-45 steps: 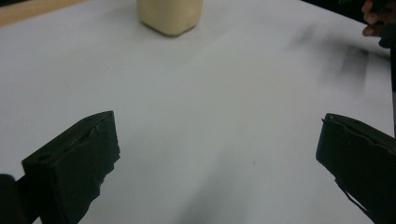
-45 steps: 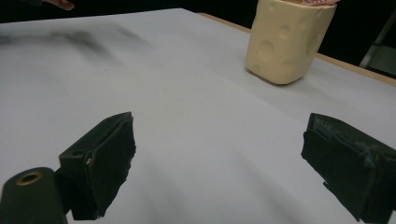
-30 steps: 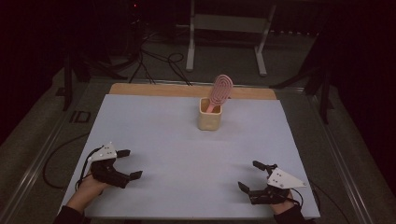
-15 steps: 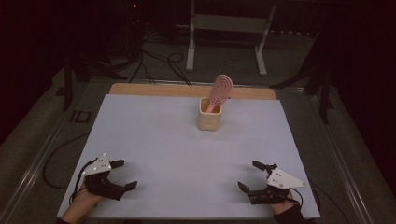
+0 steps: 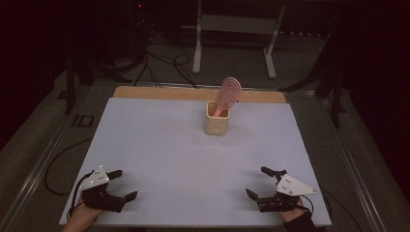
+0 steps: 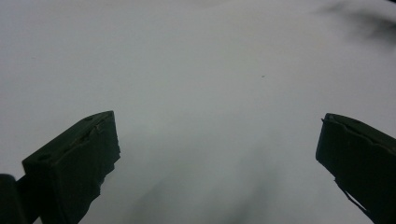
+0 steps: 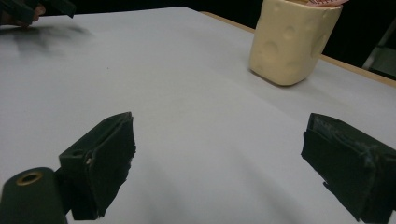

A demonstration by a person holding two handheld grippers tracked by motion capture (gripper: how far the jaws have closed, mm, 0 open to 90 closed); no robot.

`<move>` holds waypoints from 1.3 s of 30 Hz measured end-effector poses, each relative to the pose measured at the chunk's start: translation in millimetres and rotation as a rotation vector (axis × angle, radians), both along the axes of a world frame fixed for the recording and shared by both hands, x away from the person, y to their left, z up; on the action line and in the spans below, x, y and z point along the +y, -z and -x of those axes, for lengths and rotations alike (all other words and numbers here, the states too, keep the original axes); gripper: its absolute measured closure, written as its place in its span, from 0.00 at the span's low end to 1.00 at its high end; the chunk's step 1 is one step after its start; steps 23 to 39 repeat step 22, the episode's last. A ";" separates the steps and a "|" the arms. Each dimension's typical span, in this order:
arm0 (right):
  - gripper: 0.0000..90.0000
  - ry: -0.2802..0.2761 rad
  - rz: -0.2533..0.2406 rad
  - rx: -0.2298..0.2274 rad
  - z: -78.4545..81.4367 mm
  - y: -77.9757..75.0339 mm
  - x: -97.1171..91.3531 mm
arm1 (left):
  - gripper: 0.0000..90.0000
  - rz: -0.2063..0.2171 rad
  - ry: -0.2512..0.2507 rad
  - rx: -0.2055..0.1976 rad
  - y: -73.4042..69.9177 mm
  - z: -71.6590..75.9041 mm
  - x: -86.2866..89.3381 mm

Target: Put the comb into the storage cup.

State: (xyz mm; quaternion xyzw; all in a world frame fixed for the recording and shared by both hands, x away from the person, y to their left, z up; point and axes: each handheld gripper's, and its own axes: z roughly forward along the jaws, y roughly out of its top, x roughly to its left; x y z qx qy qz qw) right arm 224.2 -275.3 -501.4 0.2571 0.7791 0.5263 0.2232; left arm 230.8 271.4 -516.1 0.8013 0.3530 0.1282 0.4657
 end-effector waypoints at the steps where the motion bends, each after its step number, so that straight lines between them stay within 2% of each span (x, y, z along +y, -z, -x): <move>1: 0.10 -0.001 0.001 0.000 0.0 0.0 0.1 | 0.00 0.000 -0.002 -0.002 0.1 0.0 -0.2; 11: 0.10 -0.008 0.006 0.010 -0.9 1.6 1.5 | 0.00 -0.012 -0.048 -0.061 -0.2 1.7 0.6; 17: 0.10 -0.013 0.006 0.012 -1.2 2.1 1.6 | 0.00 -0.007 -0.035 -0.059 -0.4 2.4 0.1; 39: 0.10 -0.013 0.004 0.013 -1.2 1.9 1.6 | 0.00 -0.003 -0.035 -0.061 -0.9 2.6 0.0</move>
